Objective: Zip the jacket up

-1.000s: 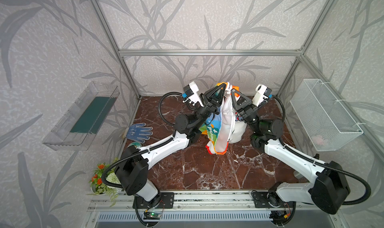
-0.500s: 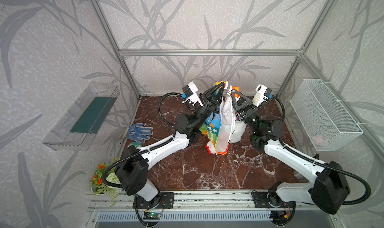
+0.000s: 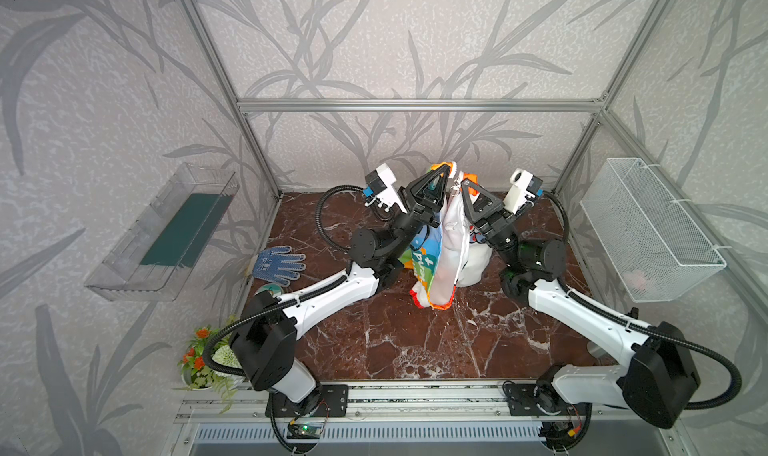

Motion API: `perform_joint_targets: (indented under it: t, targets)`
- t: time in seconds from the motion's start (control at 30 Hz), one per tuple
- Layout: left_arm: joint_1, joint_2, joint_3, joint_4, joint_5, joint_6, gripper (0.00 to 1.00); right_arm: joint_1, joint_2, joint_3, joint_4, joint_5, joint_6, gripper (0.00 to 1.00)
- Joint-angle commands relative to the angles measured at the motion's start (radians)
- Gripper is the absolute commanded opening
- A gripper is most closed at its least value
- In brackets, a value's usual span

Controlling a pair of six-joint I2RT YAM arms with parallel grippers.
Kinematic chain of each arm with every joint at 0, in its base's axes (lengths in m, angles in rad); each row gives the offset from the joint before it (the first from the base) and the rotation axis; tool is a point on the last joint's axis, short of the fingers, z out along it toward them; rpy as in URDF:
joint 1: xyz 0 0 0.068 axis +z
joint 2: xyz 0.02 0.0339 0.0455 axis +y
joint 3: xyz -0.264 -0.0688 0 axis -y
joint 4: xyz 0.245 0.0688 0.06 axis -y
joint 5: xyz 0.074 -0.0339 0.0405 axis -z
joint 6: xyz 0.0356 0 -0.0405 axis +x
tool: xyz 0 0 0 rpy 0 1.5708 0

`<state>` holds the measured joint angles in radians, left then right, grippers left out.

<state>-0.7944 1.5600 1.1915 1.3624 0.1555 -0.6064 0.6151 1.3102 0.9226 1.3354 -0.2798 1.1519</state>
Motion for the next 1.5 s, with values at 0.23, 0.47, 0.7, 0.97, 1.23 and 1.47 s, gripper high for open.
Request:
perform_joint_targets:
  t: [0.23, 0.47, 0.7, 0.97, 1.23, 1.47]
  targets:
    - [-0.015, -0.031, 0.026, 0.055, -0.01, -0.014, 0.0, 0.005, -0.001, 0.018, 0.07, 0.014, -0.01, 0.0]
    - [-0.016, -0.028, 0.029, 0.055, -0.012, -0.015, 0.0, 0.005, 0.003, 0.022, 0.07, 0.016, -0.009, 0.0]
    - [-0.019, -0.021, 0.037, 0.055, -0.009, -0.016, 0.0, 0.007, 0.006, 0.036, 0.07, 0.007, -0.006, 0.0]
    - [-0.023, -0.02, 0.037, 0.055, -0.012, -0.014, 0.0, 0.006, -0.003, 0.032, 0.07, 0.018, -0.006, 0.0]
    - [-0.023, -0.001, 0.057, 0.055, -0.019, 0.007, 0.0, 0.006, -0.013, 0.028, 0.07, 0.042, -0.005, 0.0]
    - [-0.022, 0.027, 0.095, 0.055, -0.004, 0.001, 0.0, 0.005, -0.022, 0.04, 0.07, 0.055, -0.006, 0.0]
